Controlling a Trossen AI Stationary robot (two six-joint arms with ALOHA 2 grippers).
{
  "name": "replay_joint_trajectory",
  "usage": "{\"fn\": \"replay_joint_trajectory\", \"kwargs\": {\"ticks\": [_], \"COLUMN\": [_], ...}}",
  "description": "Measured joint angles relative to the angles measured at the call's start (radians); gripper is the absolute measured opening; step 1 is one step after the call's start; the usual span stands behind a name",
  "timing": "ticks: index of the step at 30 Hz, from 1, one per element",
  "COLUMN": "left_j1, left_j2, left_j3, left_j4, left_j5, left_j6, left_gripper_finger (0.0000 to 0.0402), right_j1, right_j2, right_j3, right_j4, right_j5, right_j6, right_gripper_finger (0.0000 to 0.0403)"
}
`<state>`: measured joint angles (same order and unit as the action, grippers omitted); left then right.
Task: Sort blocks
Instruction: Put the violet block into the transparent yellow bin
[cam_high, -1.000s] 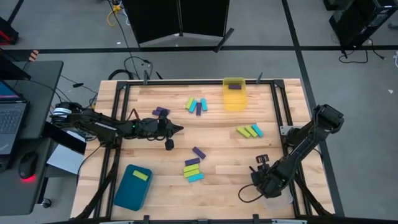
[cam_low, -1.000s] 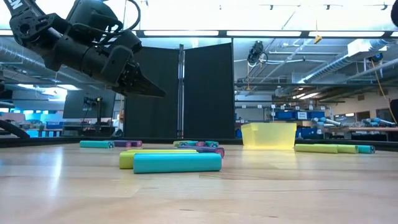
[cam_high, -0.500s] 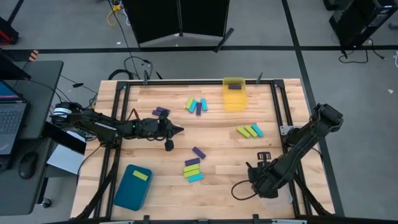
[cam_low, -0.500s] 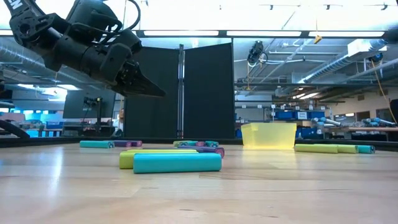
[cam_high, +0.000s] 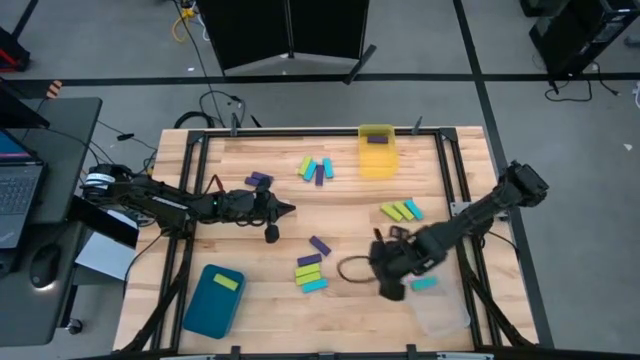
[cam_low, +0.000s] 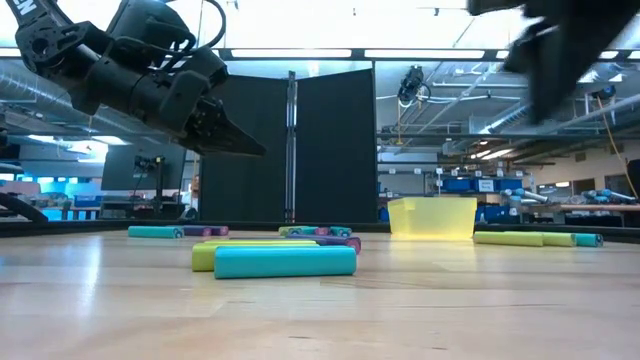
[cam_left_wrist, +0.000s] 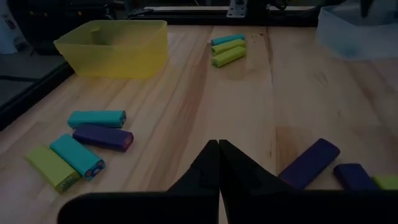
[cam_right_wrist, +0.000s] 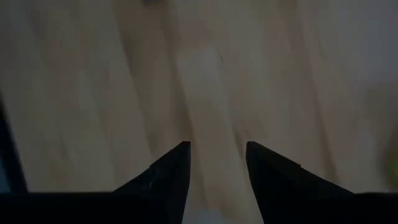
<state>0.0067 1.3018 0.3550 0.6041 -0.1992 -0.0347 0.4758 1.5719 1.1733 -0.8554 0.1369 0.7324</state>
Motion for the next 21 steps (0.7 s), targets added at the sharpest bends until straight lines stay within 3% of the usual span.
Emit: {"fn": "replay_joint_trajectory", "kwargs": {"ticks": [5, 10, 16, 21], "left_j1": [0.000, 0.000, 0.000, 0.026], "left_j2": [0.000, 0.000, 0.000, 0.001], "left_j3": [0.000, 0.000, 0.000, 0.034], "left_j4": [-0.004, -0.046, -0.076, -0.124], "left_j5": [0.022, 0.032, 0.027, -0.040], "left_j6": [0.002, 0.000, -0.047, -0.079], "left_gripper_finger": [0.0006, 0.0006, 0.0006, 0.0006], "right_j1": [-0.128, -0.219, -0.293, -0.333], "right_j2": [0.000, 0.000, 0.000, 0.000], "right_j3": [-0.150, -0.269, -0.313, -0.311], "right_j4": [0.460, 0.757, 0.848, 0.845], "right_j5": [0.011, 0.088, 0.158, 0.177], "right_j6": [-0.094, -0.191, -0.250, -0.353], "right_gripper_finger": [0.0165, 0.0167, 0.0168, 0.0168]}}
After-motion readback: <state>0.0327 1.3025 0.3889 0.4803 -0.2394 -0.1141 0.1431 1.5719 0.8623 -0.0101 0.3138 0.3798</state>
